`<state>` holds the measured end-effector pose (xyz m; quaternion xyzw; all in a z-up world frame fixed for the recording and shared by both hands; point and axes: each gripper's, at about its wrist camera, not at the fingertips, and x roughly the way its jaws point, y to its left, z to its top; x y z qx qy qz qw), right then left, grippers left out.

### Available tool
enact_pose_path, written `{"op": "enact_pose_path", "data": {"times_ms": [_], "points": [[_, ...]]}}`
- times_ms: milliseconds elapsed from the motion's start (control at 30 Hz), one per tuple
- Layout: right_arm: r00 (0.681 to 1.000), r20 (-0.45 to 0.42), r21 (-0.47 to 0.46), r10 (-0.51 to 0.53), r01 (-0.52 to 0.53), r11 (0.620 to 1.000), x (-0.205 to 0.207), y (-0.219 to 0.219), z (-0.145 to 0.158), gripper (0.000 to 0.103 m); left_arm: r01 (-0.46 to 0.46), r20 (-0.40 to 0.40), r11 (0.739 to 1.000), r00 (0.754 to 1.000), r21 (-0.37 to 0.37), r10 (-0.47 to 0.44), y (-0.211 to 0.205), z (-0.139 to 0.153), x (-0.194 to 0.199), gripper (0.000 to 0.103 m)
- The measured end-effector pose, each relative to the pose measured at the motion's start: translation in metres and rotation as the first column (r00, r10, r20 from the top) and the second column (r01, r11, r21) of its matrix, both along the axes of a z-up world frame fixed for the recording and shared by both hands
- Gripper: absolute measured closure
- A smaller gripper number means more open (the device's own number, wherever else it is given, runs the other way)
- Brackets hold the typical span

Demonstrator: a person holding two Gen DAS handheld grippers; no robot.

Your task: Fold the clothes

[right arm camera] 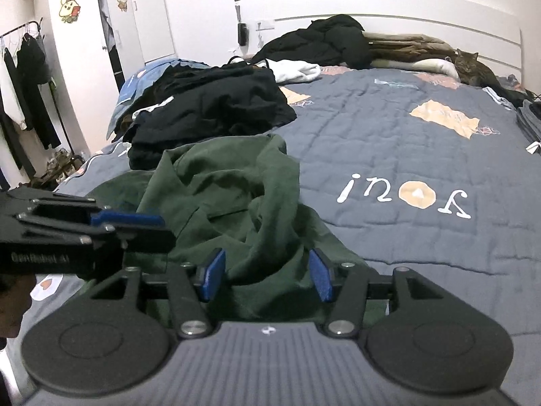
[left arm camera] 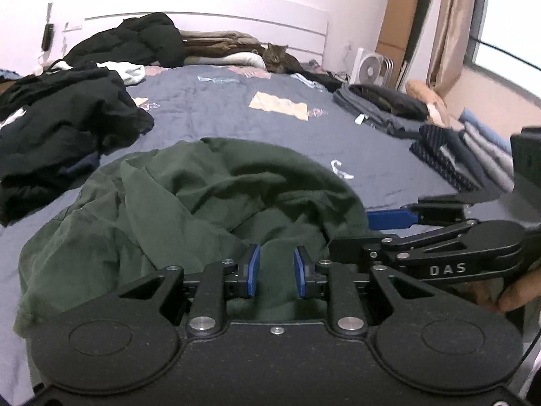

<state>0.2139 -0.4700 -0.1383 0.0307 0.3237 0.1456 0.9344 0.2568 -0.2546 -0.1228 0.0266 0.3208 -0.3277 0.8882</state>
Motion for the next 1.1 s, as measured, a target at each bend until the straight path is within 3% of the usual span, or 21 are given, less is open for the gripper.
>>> {"op": "enact_pose_path", "data": {"times_ms": [133, 233, 667, 767, 800, 833, 1100], "points": [[0.999, -0.01, 0.001, 0.034, -0.034, 0.999, -0.003, -0.002, 0.002, 0.048, 0.033, 0.005, 0.999, 0.999, 0.017, -0.033, -0.009, 0.002, 0.006, 0.08], [0.999, -0.005, 0.024, 0.053, -0.053, 0.998, -0.007, -0.007, 0.008, 0.048, 0.091, 0.023, 0.992, 0.995, 0.082, -0.093, -0.023, 0.002, 0.012, 0.08], [0.999, 0.035, 0.093, 0.013, -0.016, 0.996, -0.013, -0.035, 0.03, 0.048, 0.264, 0.007, 0.929, 0.961, 0.26, -0.275, -0.075, -0.014, 0.034, 0.072], [0.999, 0.038, 0.1, -0.001, -0.003, 0.995, -0.013, -0.04, 0.032, 0.048, 0.298, -0.006, 0.904, 0.95, 0.308, -0.312, -0.081, -0.018, 0.033, 0.078], [0.999, 0.039, 0.103, -0.005, 0.001, 0.995, -0.012, -0.041, 0.033, 0.048, 0.305, -0.016, 0.898, 0.949, 0.318, -0.316, -0.082, -0.019, 0.033, 0.089], [0.999, 0.041, 0.109, -0.007, 0.002, 0.994, -0.012, -0.042, 0.033, 0.047, 0.308, -0.022, 0.895, 0.948, 0.324, -0.318, -0.082, -0.02, 0.033, 0.093], [0.998, 0.062, 0.159, -0.015, 0.005, 0.987, -0.013, -0.047, 0.042, 0.047, 0.235, 0.045, 0.943, 0.967, 0.234, -0.252, -0.048, 0.017, 0.012, 0.098]]}}
